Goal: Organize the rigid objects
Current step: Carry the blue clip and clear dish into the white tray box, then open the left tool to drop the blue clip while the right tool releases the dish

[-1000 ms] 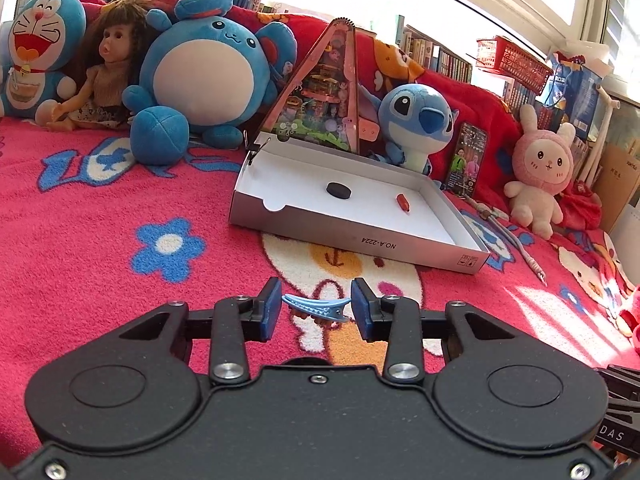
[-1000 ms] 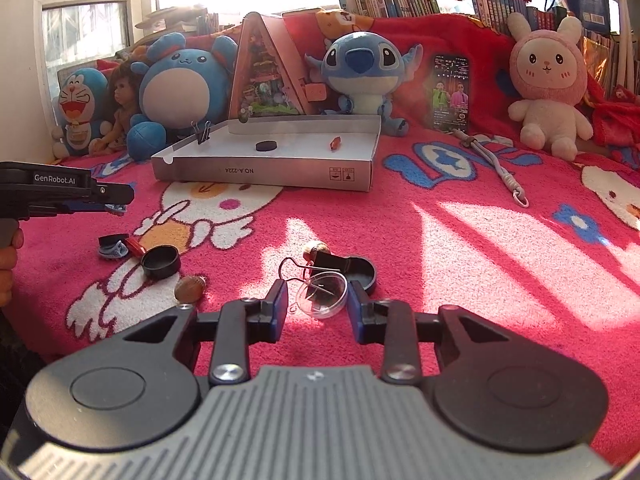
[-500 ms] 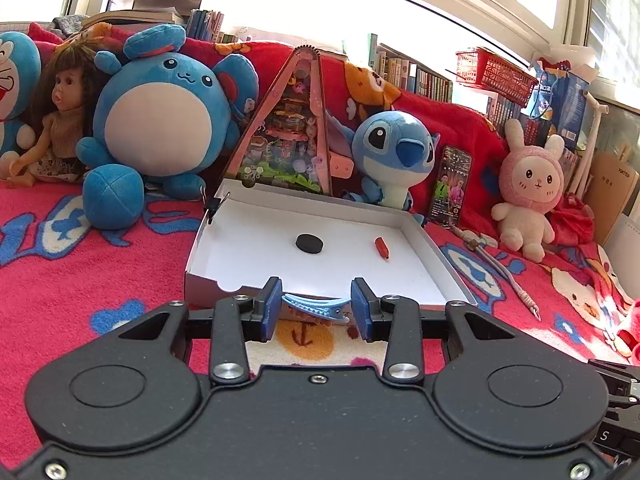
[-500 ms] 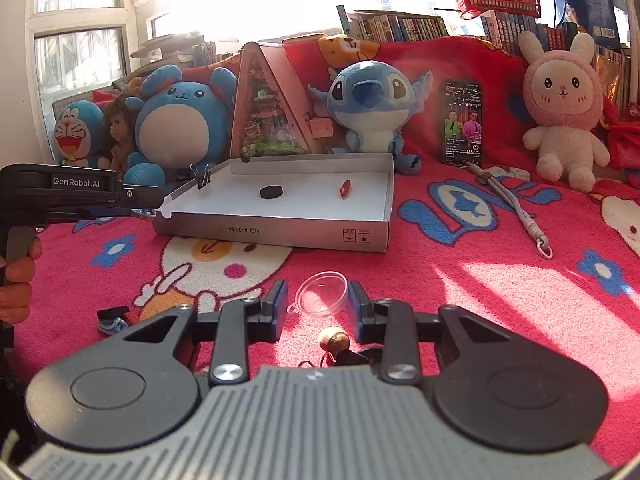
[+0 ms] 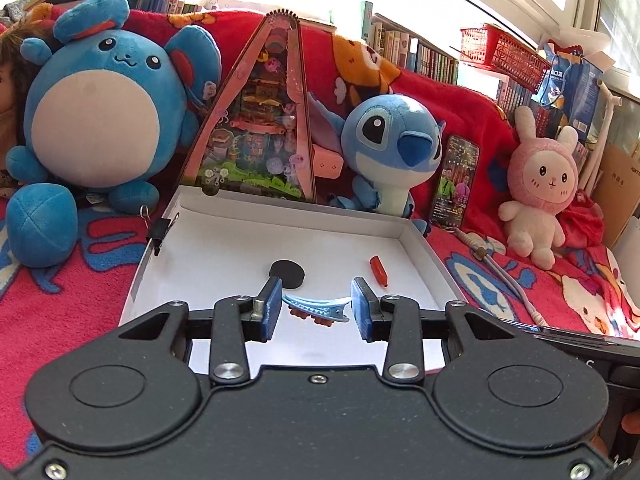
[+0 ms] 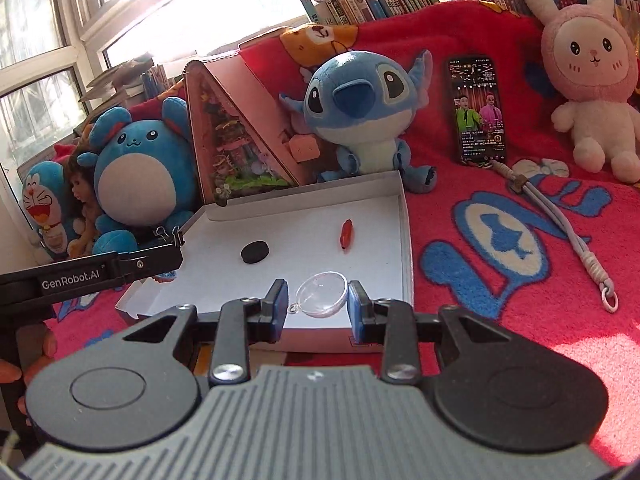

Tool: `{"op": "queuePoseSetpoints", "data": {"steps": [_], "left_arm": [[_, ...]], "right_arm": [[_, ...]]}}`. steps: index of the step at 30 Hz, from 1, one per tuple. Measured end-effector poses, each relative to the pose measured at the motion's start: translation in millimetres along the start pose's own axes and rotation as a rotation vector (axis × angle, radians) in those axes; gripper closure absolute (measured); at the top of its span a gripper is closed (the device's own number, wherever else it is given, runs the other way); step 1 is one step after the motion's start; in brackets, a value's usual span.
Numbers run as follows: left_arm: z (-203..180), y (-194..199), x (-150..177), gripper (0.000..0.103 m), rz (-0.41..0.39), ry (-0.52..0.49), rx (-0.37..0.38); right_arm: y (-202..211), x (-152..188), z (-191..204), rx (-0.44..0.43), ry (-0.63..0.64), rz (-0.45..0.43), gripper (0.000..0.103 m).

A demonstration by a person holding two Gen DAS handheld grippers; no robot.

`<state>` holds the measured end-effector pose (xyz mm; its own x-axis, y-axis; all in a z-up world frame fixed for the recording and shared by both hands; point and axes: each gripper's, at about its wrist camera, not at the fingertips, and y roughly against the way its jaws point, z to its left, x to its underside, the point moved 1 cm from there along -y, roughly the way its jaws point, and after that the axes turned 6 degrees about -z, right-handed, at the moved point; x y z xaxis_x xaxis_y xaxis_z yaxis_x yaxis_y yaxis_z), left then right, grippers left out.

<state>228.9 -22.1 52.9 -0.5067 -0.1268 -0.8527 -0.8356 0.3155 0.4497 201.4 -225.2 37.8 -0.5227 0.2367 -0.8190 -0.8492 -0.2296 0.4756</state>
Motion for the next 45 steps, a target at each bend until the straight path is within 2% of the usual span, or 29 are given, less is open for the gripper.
{"op": "queuePoseSetpoints", "data": {"steps": [5,11,23,40,43,44,45], "left_arm": [[15.0,-42.9,-0.5,0.067,0.114,0.059,-0.015],[20.6,-70.8,0.7,0.067,0.148,0.08,-0.037],[16.8,-97.9,3.0,0.067,0.149,0.079,-0.079],[13.3,-102.9,5.1,0.067,0.103,0.027,-0.095],[13.3,-93.8,4.0,0.067,0.09,0.02,-0.106],[13.1,-89.0,2.6,0.063,0.081,0.012,-0.106],[13.1,-83.7,1.2,0.058,0.071,0.008,-0.101]], "right_arm": [[-36.8,-13.0,-6.5,0.001,-0.055,0.072,0.066],[-72.7,-22.2,-14.6,0.025,-0.135,0.132,0.066],[-105.6,-24.8,-7.3,0.098,-0.092,0.163,0.066],[-116.6,-17.8,-2.4,0.118,-0.009,0.142,0.066],[-112.7,-17.6,-1.6,0.116,-0.012,0.131,0.063],[-109.6,-17.4,-0.8,0.112,-0.009,0.122,0.062],[-107.2,-17.6,0.3,0.109,-0.002,0.118,0.054]]}}
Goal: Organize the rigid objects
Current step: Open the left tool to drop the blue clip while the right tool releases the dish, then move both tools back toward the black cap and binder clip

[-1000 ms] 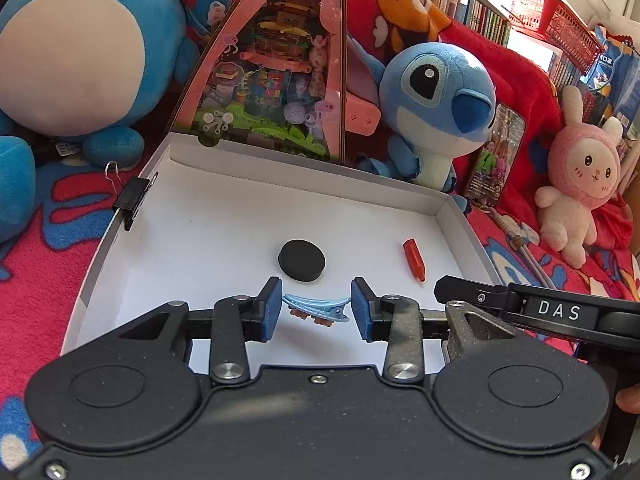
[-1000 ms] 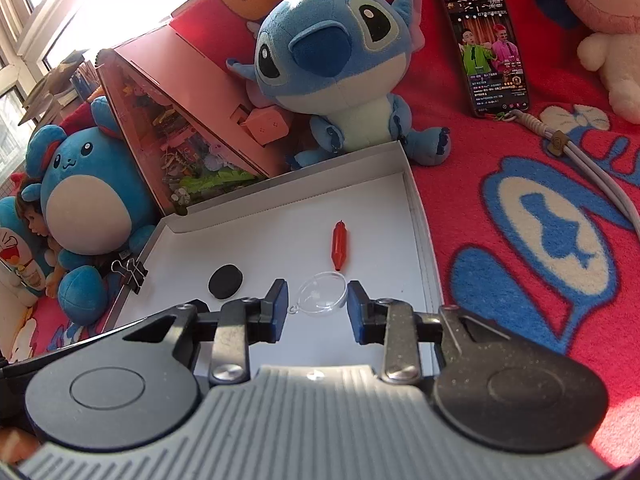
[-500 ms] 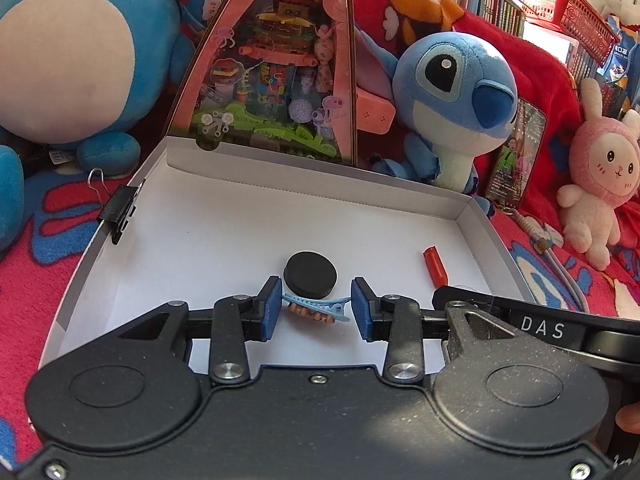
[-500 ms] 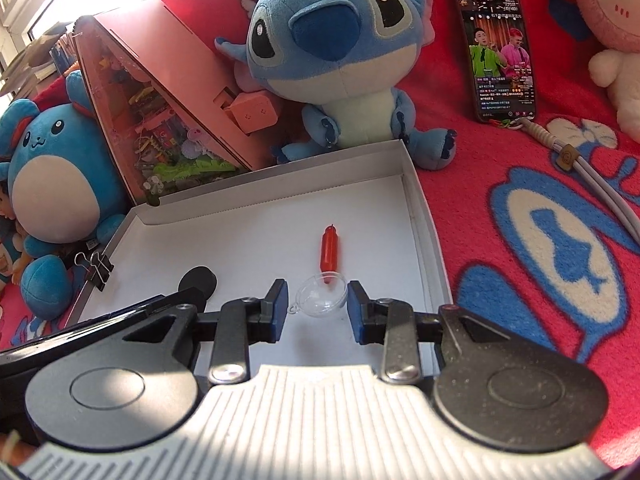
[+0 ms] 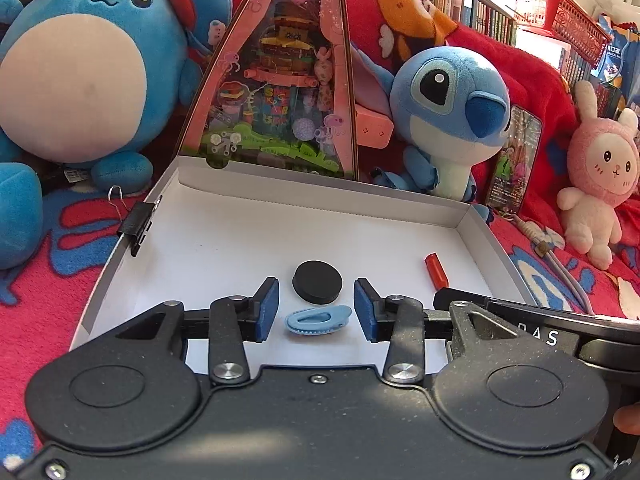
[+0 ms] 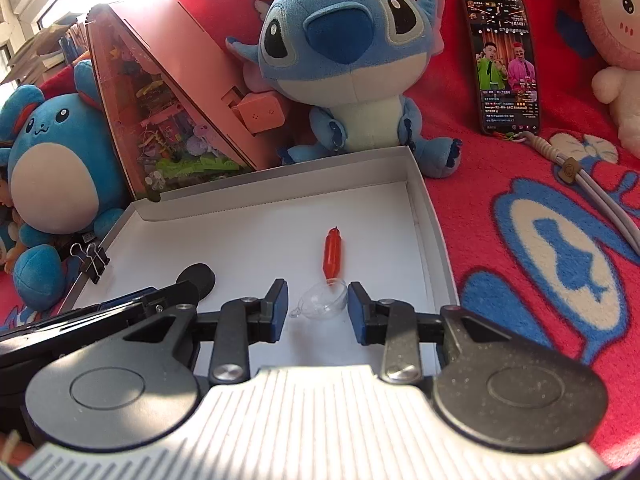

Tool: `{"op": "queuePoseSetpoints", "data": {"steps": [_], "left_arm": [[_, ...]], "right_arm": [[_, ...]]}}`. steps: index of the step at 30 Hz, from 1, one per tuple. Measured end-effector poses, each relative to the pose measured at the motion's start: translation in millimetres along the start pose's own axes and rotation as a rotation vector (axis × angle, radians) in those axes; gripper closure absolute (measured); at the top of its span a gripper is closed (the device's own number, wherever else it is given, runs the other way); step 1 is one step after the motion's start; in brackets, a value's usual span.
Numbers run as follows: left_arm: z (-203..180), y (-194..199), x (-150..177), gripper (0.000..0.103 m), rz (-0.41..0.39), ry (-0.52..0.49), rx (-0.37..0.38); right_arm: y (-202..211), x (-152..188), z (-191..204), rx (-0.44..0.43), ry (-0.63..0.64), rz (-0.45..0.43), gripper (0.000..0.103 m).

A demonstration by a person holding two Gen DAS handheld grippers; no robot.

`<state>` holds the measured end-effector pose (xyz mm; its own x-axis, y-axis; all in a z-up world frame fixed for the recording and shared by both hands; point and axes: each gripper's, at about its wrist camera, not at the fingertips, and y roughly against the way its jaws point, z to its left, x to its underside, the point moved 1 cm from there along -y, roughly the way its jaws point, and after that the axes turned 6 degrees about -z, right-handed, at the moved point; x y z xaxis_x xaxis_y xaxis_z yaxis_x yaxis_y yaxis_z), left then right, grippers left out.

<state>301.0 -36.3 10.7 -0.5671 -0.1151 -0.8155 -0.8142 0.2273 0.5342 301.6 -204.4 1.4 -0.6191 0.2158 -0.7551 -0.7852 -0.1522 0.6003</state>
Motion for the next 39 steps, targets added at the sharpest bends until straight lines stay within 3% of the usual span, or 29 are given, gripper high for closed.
{"op": "queuePoseSetpoints", "data": {"steps": [1,5,9,18,25,39], "left_arm": [[0.5,4.7,-0.7,0.055,-0.007,-0.001,0.005],[3.0,33.4,-3.0,0.039,-0.043,-0.011,0.035],[0.4,66.7,3.3,0.027,-0.102,-0.066,0.005],[0.3,134.3,47.1,0.025,-0.129,-0.143,-0.017],[4.4,174.9,80.9,0.024,-0.131,-0.114,-0.015],[0.6,212.3,128.8,0.021,-0.18,-0.151,-0.008]], "right_arm": [[2.6,0.2,0.8,0.0,0.008,-0.004,0.046],[21.9,2.1,3.1,-0.011,0.046,-0.034,0.041],[46.9,7.4,3.1,-0.011,0.074,-0.078,0.035],[103.7,33.3,4.1,-0.051,0.133,-0.14,0.023],[142.1,64.4,10.6,-0.085,0.207,-0.175,0.02],[181.1,117.5,7.2,-0.078,0.289,-0.226,0.013]]}}
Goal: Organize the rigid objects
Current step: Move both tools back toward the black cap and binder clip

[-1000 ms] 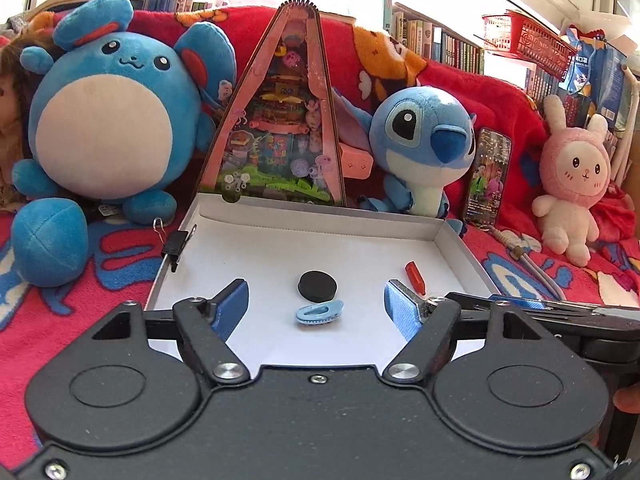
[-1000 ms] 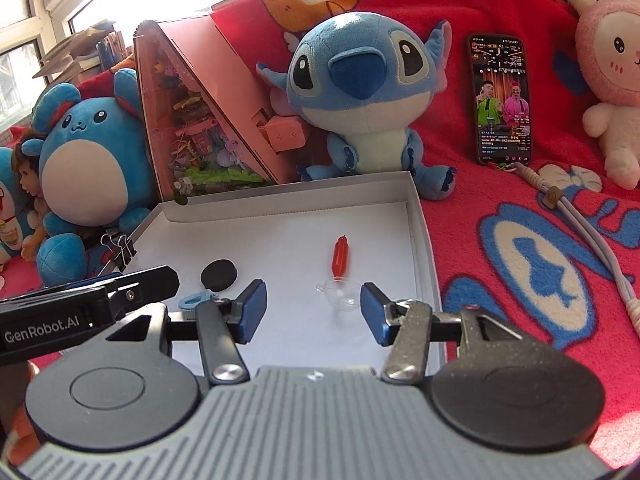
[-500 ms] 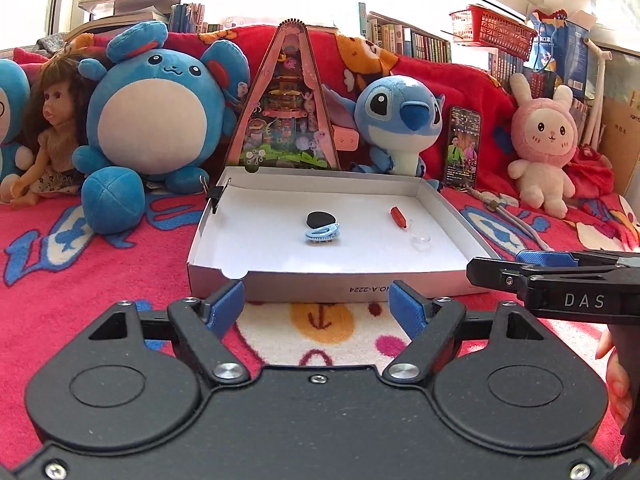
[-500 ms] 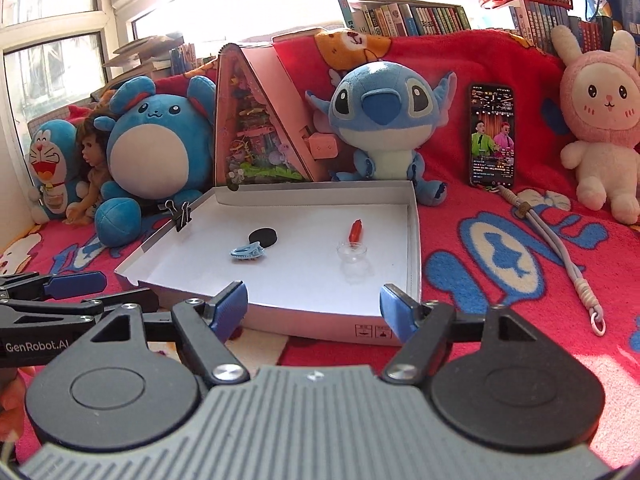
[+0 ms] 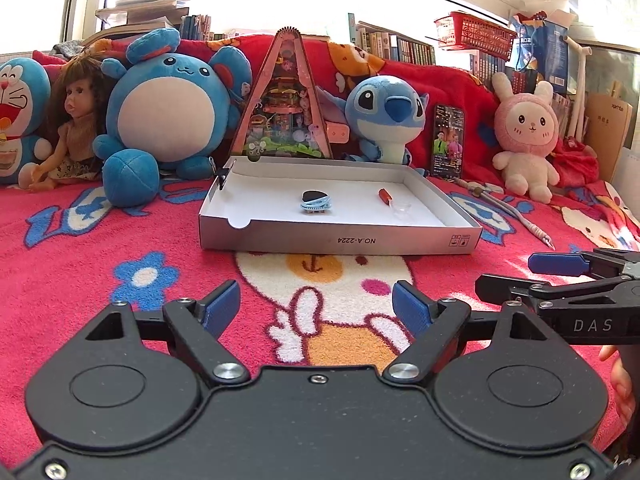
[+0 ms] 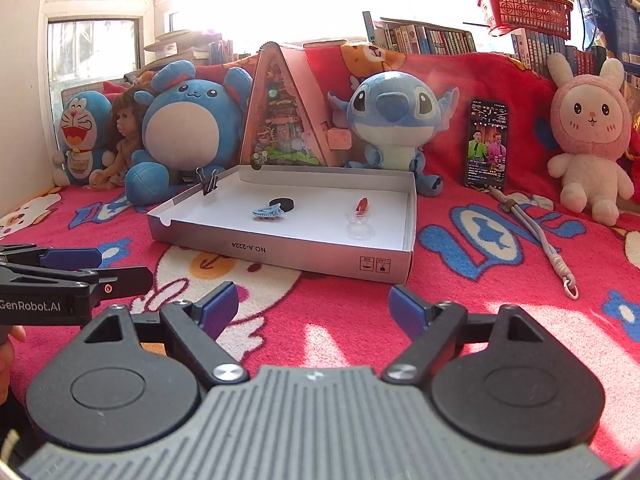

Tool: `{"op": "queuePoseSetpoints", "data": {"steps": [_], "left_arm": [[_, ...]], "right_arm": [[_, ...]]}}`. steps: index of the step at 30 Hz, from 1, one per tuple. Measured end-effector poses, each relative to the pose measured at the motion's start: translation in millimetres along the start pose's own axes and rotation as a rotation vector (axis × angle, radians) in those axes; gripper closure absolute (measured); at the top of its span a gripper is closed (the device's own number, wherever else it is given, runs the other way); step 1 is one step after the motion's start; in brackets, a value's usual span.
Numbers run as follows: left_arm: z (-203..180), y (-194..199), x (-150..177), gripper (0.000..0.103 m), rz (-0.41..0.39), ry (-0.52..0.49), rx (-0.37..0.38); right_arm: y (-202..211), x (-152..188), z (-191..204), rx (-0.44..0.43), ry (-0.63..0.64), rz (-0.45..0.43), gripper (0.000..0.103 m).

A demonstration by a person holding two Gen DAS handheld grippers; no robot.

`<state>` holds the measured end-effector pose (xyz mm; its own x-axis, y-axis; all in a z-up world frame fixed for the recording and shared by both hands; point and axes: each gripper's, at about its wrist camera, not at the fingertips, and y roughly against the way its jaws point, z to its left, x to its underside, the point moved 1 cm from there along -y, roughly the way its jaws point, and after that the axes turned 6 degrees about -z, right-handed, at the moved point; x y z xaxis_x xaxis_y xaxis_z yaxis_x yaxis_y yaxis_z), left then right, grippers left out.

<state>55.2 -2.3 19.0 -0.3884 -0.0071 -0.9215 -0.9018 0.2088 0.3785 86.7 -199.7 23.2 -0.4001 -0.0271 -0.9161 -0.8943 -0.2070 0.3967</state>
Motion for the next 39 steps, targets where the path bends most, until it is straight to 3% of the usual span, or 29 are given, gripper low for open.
{"op": "queuePoseSetpoints", "data": {"steps": [25,33,39], "left_arm": [[2.6,6.4,27.9,0.023,0.004,-0.026,0.015],[7.8,8.7,31.1,0.045,0.029,-0.021,0.033],[11.2,15.6,32.9,0.054,0.031,-0.015,0.028]], "right_arm": [[4.0,31.8,7.4,0.032,0.024,0.055,0.007],[5.9,34.8,6.9,0.048,0.039,0.058,0.007],[11.4,36.6,6.3,0.059,0.05,0.054,0.007]]}}
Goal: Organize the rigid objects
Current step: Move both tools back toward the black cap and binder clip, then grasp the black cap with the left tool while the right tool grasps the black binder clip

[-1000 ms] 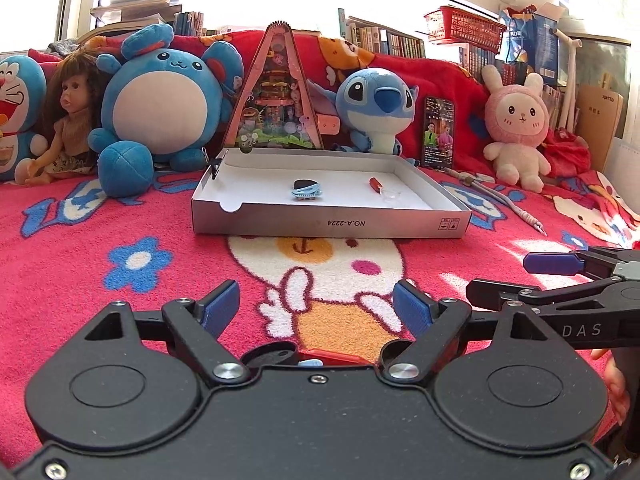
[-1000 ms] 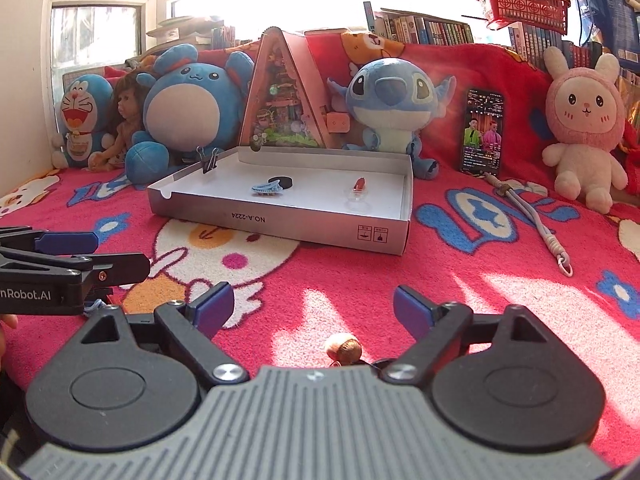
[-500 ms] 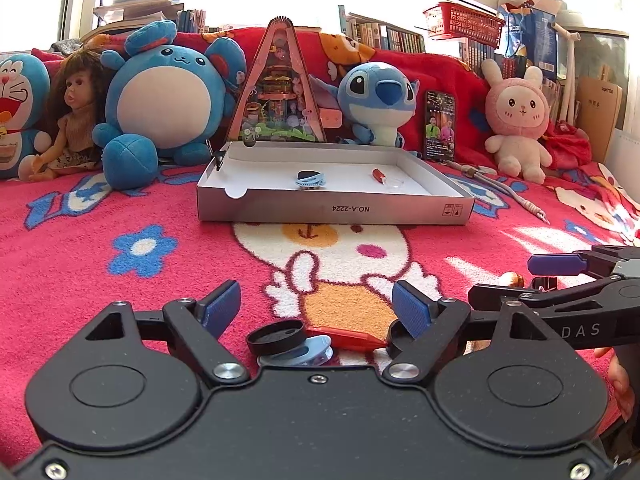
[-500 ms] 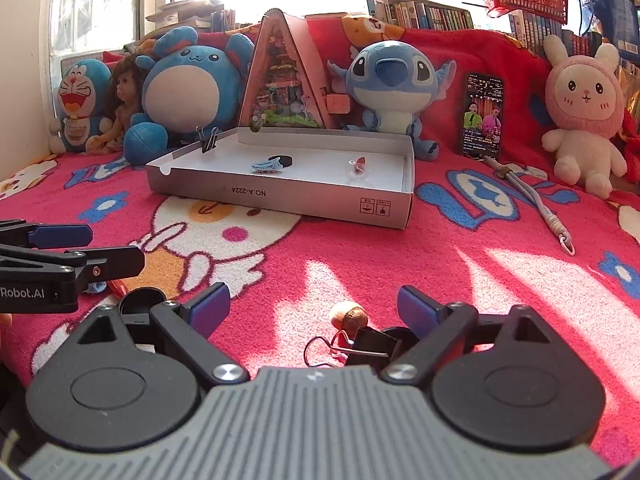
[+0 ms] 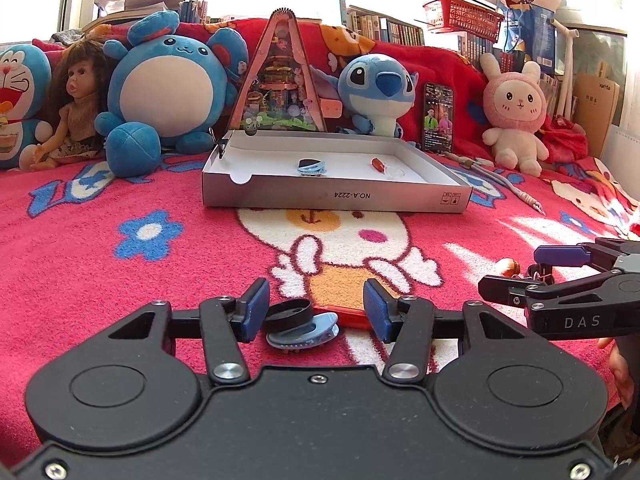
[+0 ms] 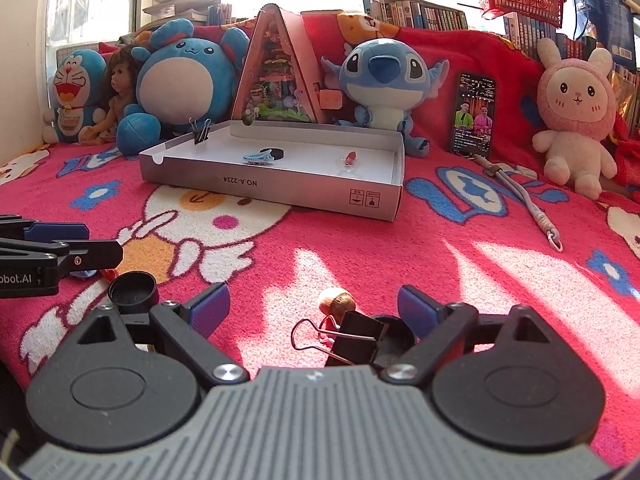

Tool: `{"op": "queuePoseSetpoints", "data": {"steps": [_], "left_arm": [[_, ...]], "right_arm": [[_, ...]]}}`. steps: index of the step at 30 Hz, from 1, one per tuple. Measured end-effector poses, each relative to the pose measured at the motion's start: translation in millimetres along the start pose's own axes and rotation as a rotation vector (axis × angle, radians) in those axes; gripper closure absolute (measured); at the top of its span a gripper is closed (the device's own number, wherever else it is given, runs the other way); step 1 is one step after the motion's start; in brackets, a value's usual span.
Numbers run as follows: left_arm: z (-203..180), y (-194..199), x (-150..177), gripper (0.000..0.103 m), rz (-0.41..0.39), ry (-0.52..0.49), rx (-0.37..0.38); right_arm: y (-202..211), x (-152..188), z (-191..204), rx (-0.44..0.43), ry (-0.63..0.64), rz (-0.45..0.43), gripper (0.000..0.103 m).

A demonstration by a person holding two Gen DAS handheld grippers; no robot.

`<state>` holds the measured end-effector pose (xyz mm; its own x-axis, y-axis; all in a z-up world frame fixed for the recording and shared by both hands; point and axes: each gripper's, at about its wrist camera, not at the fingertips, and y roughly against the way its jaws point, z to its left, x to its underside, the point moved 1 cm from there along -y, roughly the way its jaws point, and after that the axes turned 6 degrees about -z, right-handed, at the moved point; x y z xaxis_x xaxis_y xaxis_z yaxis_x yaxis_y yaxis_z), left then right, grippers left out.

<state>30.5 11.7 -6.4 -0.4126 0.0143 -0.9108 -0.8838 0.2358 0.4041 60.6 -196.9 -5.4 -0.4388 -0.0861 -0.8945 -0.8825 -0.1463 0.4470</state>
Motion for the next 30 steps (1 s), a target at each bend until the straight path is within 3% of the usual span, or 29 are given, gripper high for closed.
{"op": "queuePoseSetpoints", "data": {"steps": [14,22,26,30], "left_arm": [[19.2,16.2,-0.6,0.056,-0.003,0.041,-0.054],[30.7,10.4,1.0,0.056,0.033,0.082,-0.104],[28.9,7.8,0.7,0.057,0.031,0.077,-0.098],[26.8,4.8,-0.3,0.062,0.032,0.088,-0.087]], "right_arm": [[25.7,8.6,-10.0,0.051,0.045,-0.011,0.009],[36.1,9.1,0.7,0.018,0.111,-0.02,0.05],[34.8,9.2,8.4,0.007,0.135,-0.015,0.052],[29.2,8.2,2.8,0.023,0.081,-0.001,0.055]]}}
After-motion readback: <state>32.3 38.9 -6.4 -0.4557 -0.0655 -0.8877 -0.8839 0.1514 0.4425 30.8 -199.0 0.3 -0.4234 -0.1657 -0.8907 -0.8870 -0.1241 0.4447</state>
